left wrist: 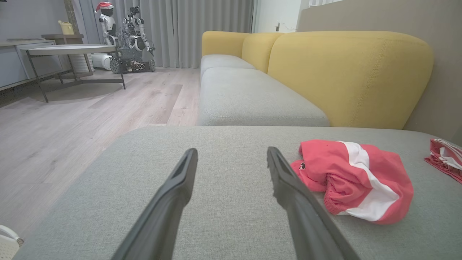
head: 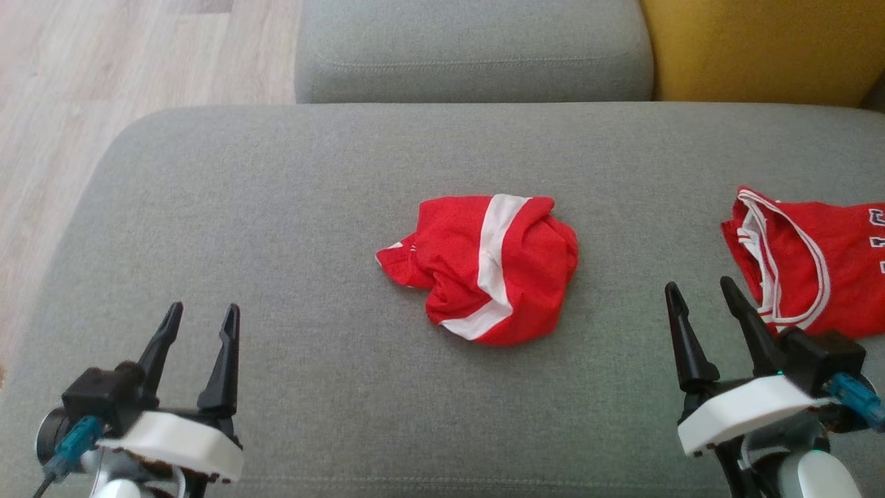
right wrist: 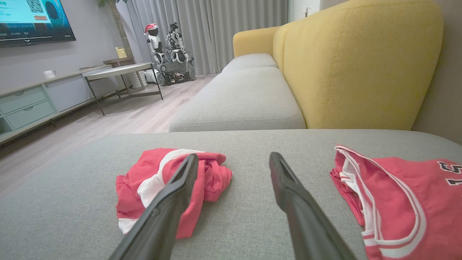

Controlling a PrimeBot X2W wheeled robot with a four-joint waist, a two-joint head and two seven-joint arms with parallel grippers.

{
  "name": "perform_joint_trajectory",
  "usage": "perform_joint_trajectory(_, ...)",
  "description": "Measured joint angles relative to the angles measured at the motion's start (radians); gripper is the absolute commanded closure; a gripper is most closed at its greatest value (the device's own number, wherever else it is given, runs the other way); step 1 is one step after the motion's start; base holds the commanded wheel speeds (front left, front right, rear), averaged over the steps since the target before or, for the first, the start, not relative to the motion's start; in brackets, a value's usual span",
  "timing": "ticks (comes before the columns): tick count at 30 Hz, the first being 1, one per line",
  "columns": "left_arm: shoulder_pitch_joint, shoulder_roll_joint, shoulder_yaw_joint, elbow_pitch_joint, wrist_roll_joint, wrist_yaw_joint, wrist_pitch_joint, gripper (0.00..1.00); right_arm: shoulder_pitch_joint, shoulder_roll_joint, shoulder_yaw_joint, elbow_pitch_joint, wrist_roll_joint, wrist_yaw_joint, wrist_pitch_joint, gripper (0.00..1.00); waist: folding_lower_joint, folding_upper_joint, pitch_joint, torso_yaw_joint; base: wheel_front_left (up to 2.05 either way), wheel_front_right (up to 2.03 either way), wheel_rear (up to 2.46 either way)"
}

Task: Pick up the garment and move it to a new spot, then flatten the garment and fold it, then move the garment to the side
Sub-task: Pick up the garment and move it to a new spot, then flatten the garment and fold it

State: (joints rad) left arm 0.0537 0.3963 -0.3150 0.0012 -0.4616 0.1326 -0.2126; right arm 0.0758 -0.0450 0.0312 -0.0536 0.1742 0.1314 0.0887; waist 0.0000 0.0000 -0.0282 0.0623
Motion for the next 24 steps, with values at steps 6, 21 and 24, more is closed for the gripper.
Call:
perform_joint_trajectory(6,0.014,0.010,-0.005,-0.018,0.000,0.008,0.010,0.00,0.014,0.000,0.000,-0.003,0.000,0.000,0.001,0.00,0.0000,0.0000,-0.010,-0.006,0.00,0.00,0.00)
perform_joint_trajectory(21,0.022,0.015,-0.010,-0.032,0.000,0.026,0.026,0.00,0.019,0.000,-0.005,-0.009,0.000,0.000,0.006,0.00,0.0000,0.0000,-0.007,-0.012,0.00,0.00,0.00)
perform_joint_trajectory(24,0.022,0.015,-0.012,-0.032,0.000,0.027,0.026,0.00,0.019,0.000,-0.005,-0.009,0.000,0.000,0.006,0.00,0.0000,0.0000,-0.007,-0.012,0.00,0.00,0.00)
